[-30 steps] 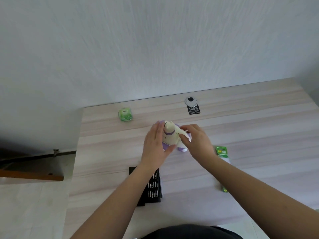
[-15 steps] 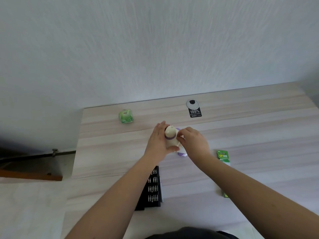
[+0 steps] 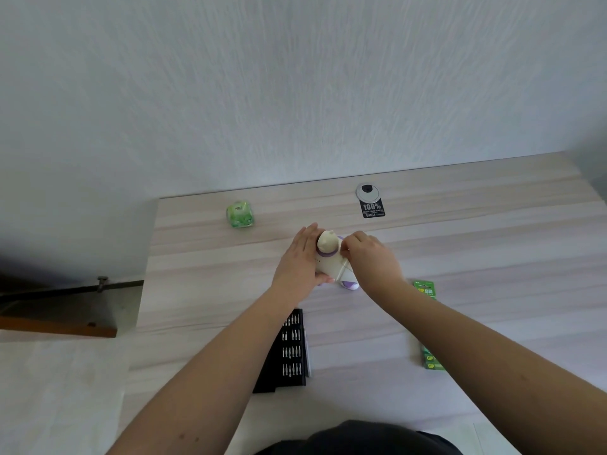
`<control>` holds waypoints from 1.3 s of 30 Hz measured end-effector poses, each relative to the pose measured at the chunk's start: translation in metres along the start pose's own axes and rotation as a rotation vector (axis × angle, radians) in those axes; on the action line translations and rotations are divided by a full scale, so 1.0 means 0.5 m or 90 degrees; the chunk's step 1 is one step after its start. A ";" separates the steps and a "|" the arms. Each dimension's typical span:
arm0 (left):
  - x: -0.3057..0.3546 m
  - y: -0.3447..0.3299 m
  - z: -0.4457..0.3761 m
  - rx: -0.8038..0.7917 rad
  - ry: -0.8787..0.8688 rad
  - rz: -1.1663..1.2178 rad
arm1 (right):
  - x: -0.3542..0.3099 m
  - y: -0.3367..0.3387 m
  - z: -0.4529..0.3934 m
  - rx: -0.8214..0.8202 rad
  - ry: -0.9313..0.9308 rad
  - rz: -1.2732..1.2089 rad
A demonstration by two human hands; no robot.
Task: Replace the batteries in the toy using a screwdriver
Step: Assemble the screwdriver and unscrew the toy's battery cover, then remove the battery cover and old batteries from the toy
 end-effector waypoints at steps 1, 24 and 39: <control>0.001 0.000 0.001 0.005 -0.002 -0.002 | 0.000 -0.001 -0.002 -0.005 -0.003 0.004; -0.005 0.003 -0.011 -0.070 -0.010 -0.033 | 0.022 0.071 0.104 0.006 -0.035 -0.348; -0.104 -0.010 0.266 0.068 0.048 0.010 | 0.080 -0.235 0.218 -0.305 -0.386 -0.598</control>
Point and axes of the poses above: each hand's wrist, its own z-axis away from the middle knuckle, its own y-axis out of the back of the hand, x = y × z, the point moved 9 cm from there along -z, towards the middle knuckle, and after that the axes turned 15 degrees about -y, right-handed, at the moved point
